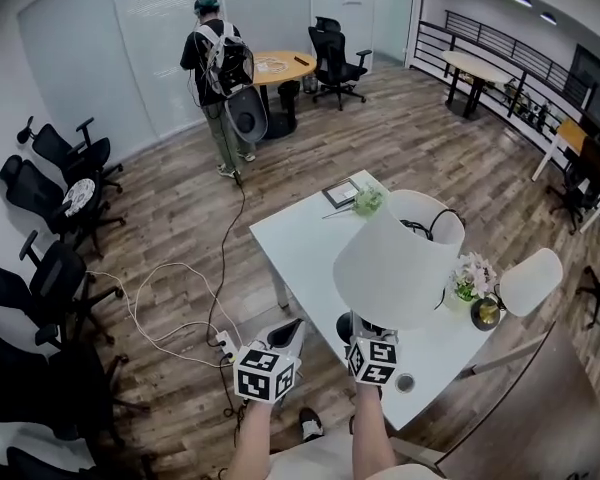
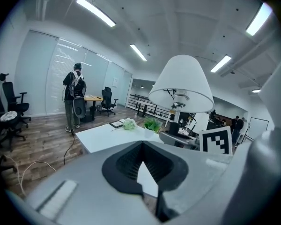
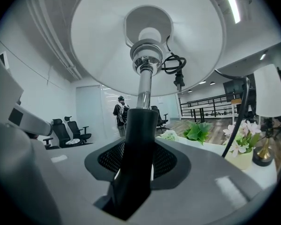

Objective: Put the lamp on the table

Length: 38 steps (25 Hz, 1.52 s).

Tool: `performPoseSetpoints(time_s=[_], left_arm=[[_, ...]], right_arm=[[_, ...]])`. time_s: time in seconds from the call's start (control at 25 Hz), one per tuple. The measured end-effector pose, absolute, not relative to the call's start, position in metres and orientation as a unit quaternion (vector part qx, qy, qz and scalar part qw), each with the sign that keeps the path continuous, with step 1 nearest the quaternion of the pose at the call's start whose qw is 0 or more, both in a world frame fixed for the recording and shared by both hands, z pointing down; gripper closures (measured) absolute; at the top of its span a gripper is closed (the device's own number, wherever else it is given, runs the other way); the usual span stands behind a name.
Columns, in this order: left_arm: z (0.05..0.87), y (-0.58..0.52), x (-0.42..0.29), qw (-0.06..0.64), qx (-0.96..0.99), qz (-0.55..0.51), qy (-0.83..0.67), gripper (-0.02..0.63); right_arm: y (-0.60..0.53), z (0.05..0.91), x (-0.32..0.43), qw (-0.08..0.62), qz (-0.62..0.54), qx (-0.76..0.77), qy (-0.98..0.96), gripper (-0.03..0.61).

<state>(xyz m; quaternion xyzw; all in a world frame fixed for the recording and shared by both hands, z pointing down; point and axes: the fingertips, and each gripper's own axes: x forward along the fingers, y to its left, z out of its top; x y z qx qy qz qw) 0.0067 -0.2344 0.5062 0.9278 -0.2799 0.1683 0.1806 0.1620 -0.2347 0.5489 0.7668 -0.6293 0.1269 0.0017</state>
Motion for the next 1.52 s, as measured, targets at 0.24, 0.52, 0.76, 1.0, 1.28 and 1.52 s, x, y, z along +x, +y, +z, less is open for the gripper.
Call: performPoseSetpoints(time_s=[0.24, 0.52, 0.76, 1.0, 1.28, 1.52], left_arm=[[0.514, -0.25, 0.014, 0.145, 0.929, 0.201, -0.276, 0.614], [0.522, -0.289, 0.02, 0.165, 0.93, 0.188, -0.27, 0.614], [0.523, -0.307, 0.063, 0.156, 0.95, 0.185, -0.196, 0.614], [0.521, -0.328, 0.103, 0.152, 0.964, 0.183, -0.117, 0.614], [0.515, -0.325, 0.159, 0.153, 0.972, 0.175, -0.025, 0.614], [0.506, -0.294, 0.188, 0.14, 0.971, 0.182, 0.069, 0.614]], right_arm=[[-0.253, 0.558, 0.186, 0.013, 0.135, 0.779, -0.613, 0.4], [-0.272, 0.569, 0.199, 0.022, 0.141, 0.793, -0.592, 0.4], [-0.276, 0.563, 0.218, 0.032, 0.132, 0.818, -0.559, 0.4], [-0.272, 0.563, 0.237, 0.021, 0.139, 0.852, -0.505, 0.402], [-0.233, 0.555, 0.267, 0.023, 0.13, 0.895, -0.425, 0.402], [-0.182, 0.545, 0.277, 0.022, 0.127, 0.93, -0.343, 0.402]])
